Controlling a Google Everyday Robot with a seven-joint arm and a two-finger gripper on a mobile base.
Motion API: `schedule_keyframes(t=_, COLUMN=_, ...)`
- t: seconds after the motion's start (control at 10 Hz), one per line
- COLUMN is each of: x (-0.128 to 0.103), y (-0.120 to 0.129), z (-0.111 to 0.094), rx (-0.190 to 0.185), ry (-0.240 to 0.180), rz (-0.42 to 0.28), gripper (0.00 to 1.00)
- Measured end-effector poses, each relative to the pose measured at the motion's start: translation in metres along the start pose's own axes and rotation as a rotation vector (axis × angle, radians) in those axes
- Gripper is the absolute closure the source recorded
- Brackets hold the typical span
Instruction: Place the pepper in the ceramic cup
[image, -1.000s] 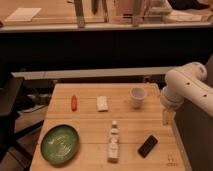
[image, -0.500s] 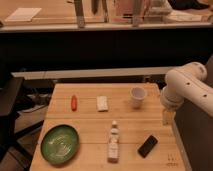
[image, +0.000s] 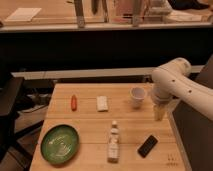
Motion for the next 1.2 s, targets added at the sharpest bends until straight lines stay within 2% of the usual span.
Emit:
schedule_keyframes(t=0.4, x=-0.019, y=-0.015, z=-0.007, rx=0.009, ry=0.036, rz=-0.087, gripper=0.20)
schedule_keyframes(t=0.6, x=-0.046, y=-0.026, z=-0.012, rx=0.020, ry=0.049, rz=-0.136, gripper=0.20)
schedule_keyframes(t=1.2, x=-0.082, y=-0.045, z=-0.021, rx=0.038, ry=0.087, rz=-0.258, gripper=0.20)
